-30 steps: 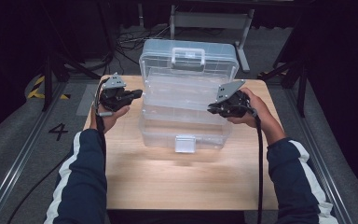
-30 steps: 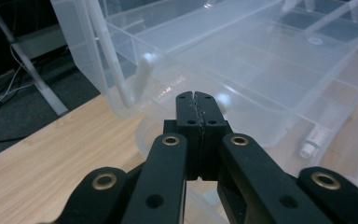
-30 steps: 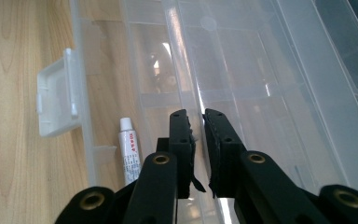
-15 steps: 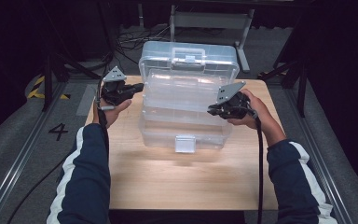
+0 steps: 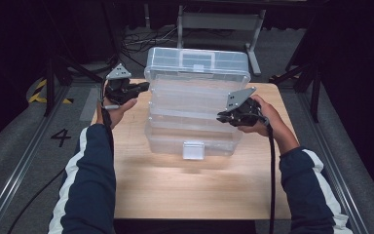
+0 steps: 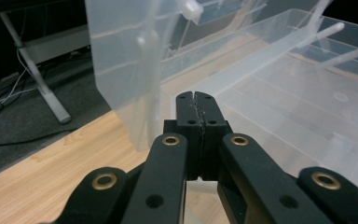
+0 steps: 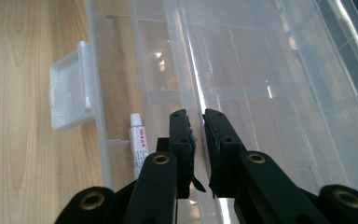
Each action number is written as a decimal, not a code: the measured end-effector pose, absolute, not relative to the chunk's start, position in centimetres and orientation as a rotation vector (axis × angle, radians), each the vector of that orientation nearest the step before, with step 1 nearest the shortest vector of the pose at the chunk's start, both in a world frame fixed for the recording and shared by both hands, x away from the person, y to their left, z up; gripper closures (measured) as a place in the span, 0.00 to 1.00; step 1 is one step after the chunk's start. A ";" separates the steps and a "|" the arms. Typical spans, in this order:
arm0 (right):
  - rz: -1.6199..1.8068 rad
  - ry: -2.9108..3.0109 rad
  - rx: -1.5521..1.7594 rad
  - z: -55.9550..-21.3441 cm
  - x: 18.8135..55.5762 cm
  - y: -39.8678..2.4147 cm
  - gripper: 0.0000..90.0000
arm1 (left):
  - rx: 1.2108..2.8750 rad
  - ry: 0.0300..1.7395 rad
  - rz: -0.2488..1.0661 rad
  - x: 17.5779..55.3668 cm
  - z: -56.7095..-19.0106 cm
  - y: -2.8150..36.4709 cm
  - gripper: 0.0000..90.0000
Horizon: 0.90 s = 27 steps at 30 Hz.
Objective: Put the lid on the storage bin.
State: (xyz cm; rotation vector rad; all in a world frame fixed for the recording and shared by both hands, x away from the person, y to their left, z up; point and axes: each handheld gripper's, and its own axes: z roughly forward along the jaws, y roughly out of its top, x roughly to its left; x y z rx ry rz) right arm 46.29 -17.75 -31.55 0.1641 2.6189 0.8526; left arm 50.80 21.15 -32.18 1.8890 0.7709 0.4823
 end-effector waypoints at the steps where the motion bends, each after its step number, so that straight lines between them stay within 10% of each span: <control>1: 0.853 2.619 0.164 -31.5 46.3 -17.8 0.91 | 1.885 0.772 0.484 50.9 -32.1 21.2 1.00; 27: 0.843 2.599 0.174 -32.3 45.3 -18.0 0.89 | 1.868 0.739 0.457 50.7 -32.0 21.0 1.00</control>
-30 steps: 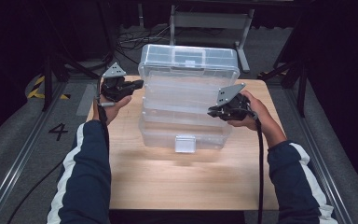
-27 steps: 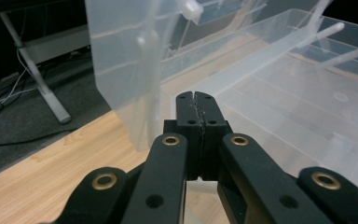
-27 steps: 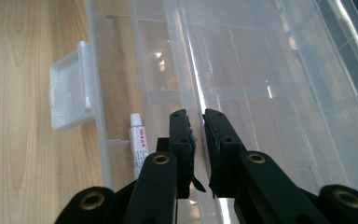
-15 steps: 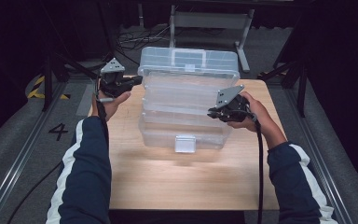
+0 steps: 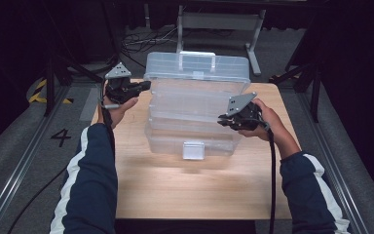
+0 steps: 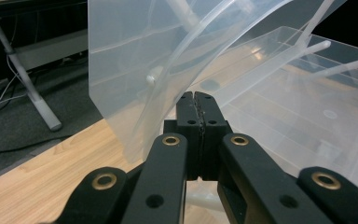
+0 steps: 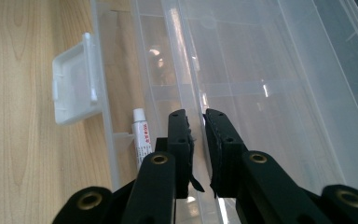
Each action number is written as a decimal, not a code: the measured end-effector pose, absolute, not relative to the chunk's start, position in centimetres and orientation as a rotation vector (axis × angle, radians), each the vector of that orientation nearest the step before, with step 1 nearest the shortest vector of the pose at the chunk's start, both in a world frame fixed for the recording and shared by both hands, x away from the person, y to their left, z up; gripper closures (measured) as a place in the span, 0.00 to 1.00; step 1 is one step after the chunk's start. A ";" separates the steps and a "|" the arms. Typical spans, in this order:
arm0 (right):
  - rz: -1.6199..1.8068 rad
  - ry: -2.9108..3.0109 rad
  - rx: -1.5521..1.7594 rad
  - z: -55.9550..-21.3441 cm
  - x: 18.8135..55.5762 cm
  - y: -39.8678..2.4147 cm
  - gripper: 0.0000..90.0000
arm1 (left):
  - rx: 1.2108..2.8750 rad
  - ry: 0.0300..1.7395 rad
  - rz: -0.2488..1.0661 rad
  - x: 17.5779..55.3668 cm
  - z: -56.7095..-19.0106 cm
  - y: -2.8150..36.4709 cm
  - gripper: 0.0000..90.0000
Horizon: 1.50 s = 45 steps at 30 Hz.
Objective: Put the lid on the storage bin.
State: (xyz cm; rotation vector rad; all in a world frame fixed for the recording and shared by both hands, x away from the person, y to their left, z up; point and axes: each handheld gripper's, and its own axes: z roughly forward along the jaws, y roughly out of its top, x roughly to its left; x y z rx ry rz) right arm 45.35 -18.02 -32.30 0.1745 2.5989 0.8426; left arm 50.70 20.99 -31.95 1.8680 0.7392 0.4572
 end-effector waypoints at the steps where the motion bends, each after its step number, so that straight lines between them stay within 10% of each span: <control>1: 0.838 2.597 0.177 -32.3 45.3 -18.0 0.89 | 1.868 0.738 0.456 50.6 -32.0 21.0 1.00; 45: 1.011 2.525 0.298 -32.2 43.8 -23.7 0.88 | 1.961 0.658 0.472 48.5 -32.7 21.4 1.00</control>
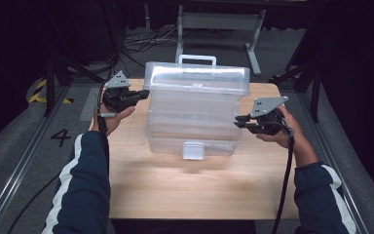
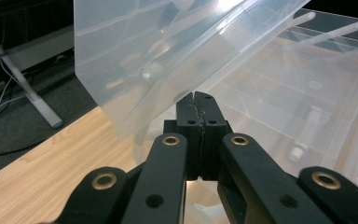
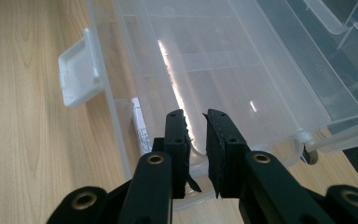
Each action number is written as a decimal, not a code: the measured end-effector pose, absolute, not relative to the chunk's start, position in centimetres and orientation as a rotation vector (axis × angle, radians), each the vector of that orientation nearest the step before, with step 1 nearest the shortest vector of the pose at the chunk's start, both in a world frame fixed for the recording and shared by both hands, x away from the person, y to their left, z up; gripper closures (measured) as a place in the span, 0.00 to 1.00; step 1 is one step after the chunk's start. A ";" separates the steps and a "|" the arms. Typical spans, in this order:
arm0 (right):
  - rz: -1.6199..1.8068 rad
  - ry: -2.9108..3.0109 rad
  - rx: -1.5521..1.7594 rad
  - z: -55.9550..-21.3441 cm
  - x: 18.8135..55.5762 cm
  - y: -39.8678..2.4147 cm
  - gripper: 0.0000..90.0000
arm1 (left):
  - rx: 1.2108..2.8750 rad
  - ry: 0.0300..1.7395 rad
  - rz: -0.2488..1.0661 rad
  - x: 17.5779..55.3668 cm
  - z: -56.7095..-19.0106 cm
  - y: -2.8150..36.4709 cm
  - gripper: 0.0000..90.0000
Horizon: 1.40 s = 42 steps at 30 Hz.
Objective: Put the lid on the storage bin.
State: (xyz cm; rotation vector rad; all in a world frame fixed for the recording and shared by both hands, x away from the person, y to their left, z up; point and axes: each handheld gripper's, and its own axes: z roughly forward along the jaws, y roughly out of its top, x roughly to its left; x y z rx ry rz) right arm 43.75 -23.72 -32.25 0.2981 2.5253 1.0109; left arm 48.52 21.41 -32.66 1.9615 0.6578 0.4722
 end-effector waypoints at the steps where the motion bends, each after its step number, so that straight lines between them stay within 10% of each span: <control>1: 1.015 2.522 0.293 -32.2 43.7 -23.9 0.88 | 1.962 0.659 0.469 48.5 -32.7 21.4 1.00; 42: 1.016 2.480 0.492 -36.8 43.4 -27.9 0.81 | 2.016 0.613 0.430 46.4 -35.0 21.8 1.00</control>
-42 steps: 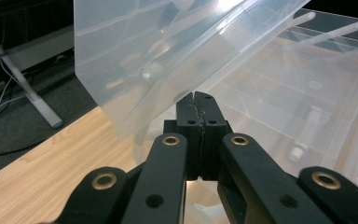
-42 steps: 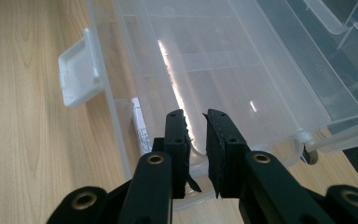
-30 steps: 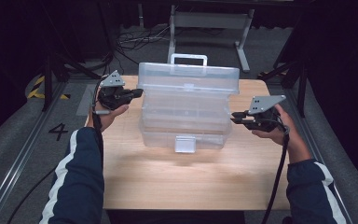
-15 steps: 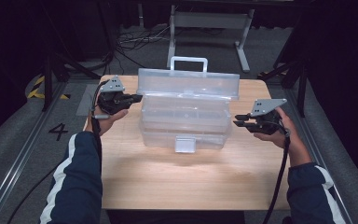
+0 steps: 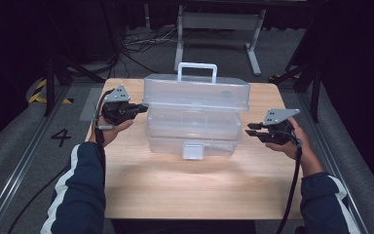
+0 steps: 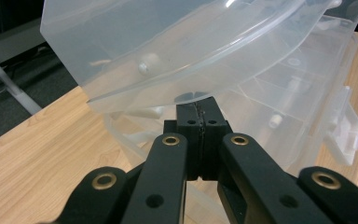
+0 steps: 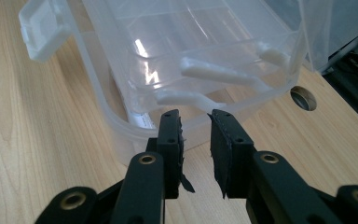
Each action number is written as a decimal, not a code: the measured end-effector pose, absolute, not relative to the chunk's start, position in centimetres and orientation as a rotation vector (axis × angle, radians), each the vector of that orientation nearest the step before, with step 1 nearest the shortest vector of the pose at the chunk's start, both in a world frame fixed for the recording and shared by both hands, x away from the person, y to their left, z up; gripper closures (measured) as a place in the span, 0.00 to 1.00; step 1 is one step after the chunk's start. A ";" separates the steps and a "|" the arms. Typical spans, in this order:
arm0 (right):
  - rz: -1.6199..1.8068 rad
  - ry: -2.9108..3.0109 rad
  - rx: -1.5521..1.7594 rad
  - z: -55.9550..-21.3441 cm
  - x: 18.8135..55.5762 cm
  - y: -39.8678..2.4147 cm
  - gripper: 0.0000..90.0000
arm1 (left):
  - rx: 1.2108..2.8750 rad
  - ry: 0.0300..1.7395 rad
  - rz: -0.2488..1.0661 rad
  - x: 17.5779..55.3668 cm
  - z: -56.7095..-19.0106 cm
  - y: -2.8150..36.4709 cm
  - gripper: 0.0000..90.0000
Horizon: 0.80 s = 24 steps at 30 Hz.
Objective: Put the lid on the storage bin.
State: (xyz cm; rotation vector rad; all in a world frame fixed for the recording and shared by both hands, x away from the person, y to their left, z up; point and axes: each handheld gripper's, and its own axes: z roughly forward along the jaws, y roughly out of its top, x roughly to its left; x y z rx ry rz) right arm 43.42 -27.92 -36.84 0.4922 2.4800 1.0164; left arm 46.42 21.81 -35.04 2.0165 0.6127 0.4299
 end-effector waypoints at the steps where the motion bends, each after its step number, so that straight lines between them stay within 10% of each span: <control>1: 1.022 2.480 0.503 -37.1 43.4 -27.9 0.79 | 2.017 0.612 0.423 46.3 -35.2 21.8 1.00; 24: 1.089 2.445 0.606 -38.0 43.1 -28.9 0.74 | 2.073 0.607 0.424 45.4 -36.1 22.1 1.00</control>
